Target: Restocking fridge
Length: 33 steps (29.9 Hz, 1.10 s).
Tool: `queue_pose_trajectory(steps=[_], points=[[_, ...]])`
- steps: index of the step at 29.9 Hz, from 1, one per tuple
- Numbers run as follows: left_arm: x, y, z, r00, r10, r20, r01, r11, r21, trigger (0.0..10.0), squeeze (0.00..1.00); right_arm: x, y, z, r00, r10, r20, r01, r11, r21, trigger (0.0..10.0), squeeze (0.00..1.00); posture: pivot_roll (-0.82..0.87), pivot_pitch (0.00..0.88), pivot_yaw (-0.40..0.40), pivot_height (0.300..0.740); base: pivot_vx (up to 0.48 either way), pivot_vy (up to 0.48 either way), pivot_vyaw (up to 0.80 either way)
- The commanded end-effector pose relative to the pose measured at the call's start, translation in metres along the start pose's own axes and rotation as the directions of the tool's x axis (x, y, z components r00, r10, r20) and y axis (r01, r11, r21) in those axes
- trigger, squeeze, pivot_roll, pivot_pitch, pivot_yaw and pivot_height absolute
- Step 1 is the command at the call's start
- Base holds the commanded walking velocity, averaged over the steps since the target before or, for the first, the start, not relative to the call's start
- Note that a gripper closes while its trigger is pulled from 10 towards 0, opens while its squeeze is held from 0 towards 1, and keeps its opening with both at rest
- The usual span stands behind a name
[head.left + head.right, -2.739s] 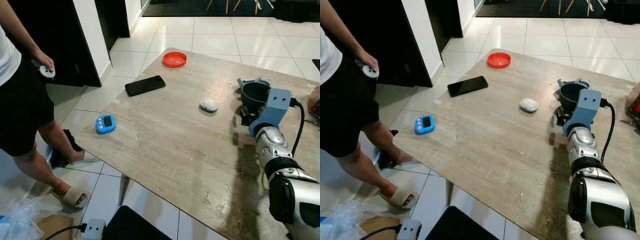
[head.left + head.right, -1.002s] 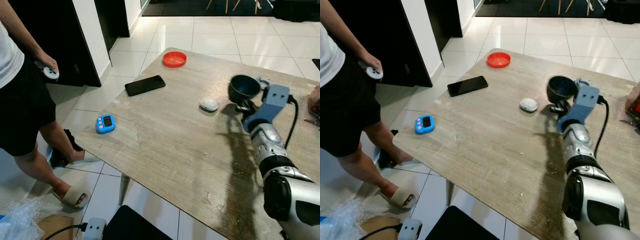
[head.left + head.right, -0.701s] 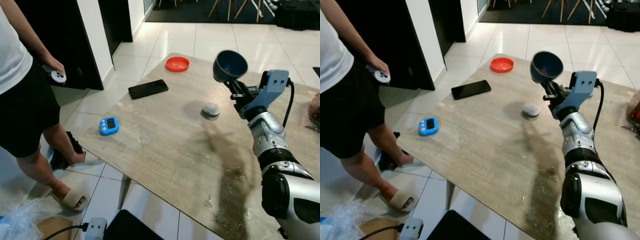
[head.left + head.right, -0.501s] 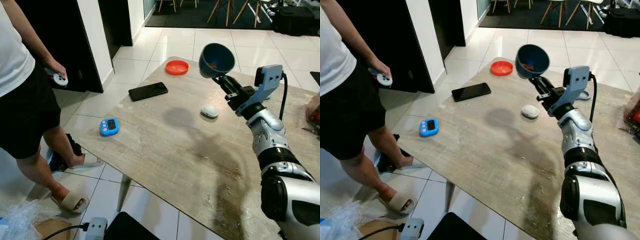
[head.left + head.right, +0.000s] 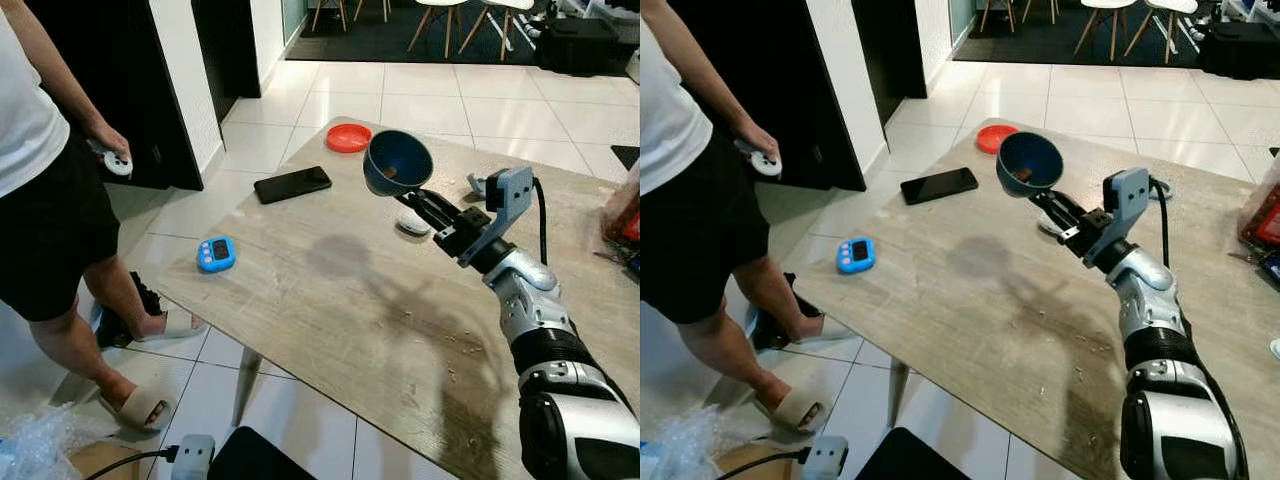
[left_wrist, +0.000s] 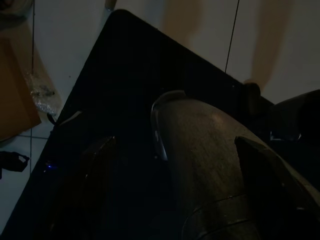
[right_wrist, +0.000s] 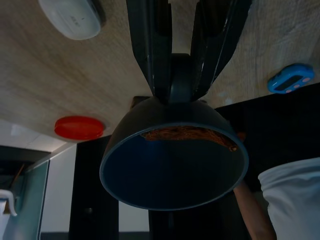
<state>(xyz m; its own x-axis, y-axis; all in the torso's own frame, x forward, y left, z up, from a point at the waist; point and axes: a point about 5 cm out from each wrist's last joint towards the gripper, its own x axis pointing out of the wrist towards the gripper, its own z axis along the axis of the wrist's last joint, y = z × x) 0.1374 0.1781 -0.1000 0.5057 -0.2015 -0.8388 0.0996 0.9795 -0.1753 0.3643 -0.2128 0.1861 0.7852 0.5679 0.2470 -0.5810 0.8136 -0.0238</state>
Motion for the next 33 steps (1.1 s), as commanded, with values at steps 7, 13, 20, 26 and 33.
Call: queue_pose_trajectory(steps=[7,13,20,26,33], points=[[-0.003,0.004,-0.013,0.998,0.014,-0.062,-0.014,1.000,0.012,10.0,0.00,-0.002,0.010,-0.005,1.000,0.019,0.000,-0.019,1.000,0.022,10.0,0.00,0.03,0.000,0.054,0.740,-0.295,0.000,0.00],[-0.003,0.003,-0.013,0.998,0.012,-0.066,-0.010,1.000,0.018,10.0,0.00,-0.004,0.008,-0.006,1.000,-0.021,-0.010,0.021,1.000,0.001,10.0,0.00,0.02,0.000,0.060,0.740,-0.311,0.000,0.00],[-0.003,0.002,-0.014,0.997,0.009,-0.071,-0.008,1.000,0.020,10.0,0.00,-0.009,-0.001,-0.004,0.994,-0.101,-0.029,0.100,0.994,-0.030,10.0,0.00,0.02,0.000,0.063,0.740,-0.311,0.000,0.00],[-0.002,0.001,-0.013,0.997,0.007,-0.072,-0.005,1.000,0.027,10.0,0.00,-0.016,-0.010,-0.002,0.985,-0.167,-0.040,0.165,0.985,-0.059,10.0,0.00,0.01,0.000,0.066,0.740,-0.311,0.000,0.00],[-0.002,0.000,-0.013,0.997,0.004,-0.073,-0.001,1.000,0.030,10.0,0.00,-0.021,-0.018,0.000,0.970,-0.241,-0.042,0.238,0.968,-0.081,10.0,0.00,0.00,0.000,0.068,0.740,-0.312,0.000,0.00]])
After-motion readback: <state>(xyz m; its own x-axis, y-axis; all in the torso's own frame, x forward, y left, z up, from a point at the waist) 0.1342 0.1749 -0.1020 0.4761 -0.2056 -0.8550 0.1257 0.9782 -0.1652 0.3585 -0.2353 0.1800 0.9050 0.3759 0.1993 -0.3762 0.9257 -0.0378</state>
